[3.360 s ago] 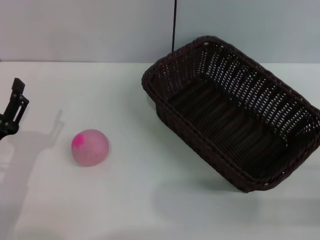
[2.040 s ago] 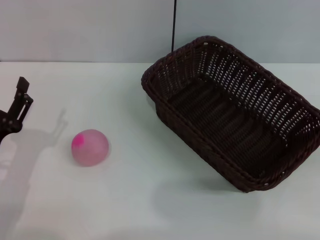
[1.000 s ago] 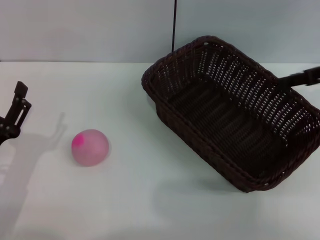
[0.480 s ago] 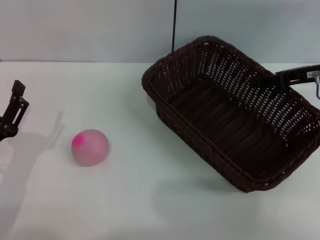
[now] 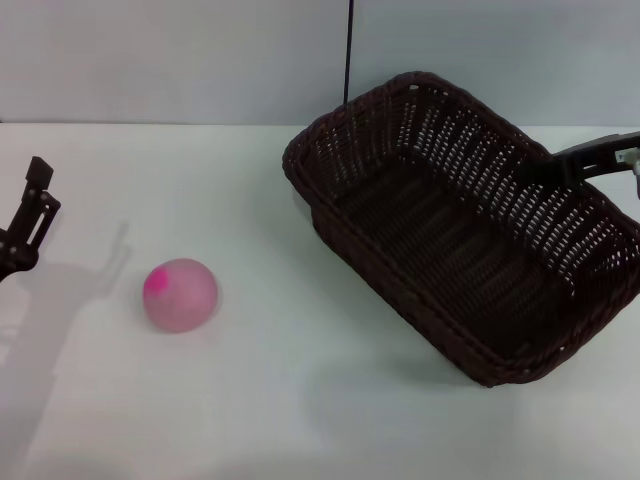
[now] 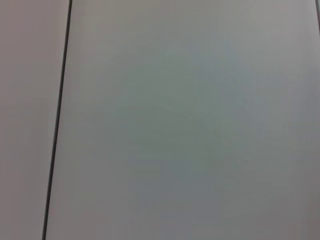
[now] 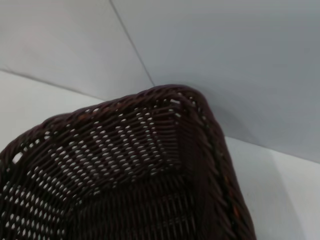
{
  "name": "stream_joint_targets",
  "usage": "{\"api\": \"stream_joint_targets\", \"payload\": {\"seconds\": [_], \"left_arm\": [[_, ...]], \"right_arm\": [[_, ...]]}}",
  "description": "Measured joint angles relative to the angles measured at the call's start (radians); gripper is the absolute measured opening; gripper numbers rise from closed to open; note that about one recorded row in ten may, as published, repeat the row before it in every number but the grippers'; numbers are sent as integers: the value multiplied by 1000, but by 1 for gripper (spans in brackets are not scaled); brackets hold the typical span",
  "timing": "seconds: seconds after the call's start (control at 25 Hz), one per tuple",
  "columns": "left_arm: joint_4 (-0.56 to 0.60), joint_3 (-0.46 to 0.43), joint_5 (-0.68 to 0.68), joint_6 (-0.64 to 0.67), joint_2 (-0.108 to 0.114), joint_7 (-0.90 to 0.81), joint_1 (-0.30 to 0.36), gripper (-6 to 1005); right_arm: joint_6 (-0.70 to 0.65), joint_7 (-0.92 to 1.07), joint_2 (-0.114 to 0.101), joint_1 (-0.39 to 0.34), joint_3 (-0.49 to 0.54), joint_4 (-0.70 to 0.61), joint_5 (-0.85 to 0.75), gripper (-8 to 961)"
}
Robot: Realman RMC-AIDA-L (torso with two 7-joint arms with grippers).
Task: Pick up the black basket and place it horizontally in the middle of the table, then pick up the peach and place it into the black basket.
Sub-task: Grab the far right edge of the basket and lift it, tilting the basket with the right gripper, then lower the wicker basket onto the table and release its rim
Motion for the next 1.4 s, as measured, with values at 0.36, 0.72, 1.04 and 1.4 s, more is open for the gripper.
{"api": "stream_joint_targets", "payload": {"seconds": [0.36, 0.72, 1.04, 1.4], "left_arm": [[6, 1, -1, 2, 0, 0, 13, 798], [14, 15, 4, 16, 0, 8, 27, 795], [27, 42, 4, 19, -2, 10, 57, 792], [24, 52, -3, 22, -3, 11, 92, 788]], "right_arm": [[-199, -117, 6, -48, -144, -245, 7, 171], [-288, -404, 1, -31, -137, -332, 33, 170], [-284, -659, 22, 14, -149, -271, 66, 171], [-161, -790, 41, 50, -255, -160, 67, 177]]}}
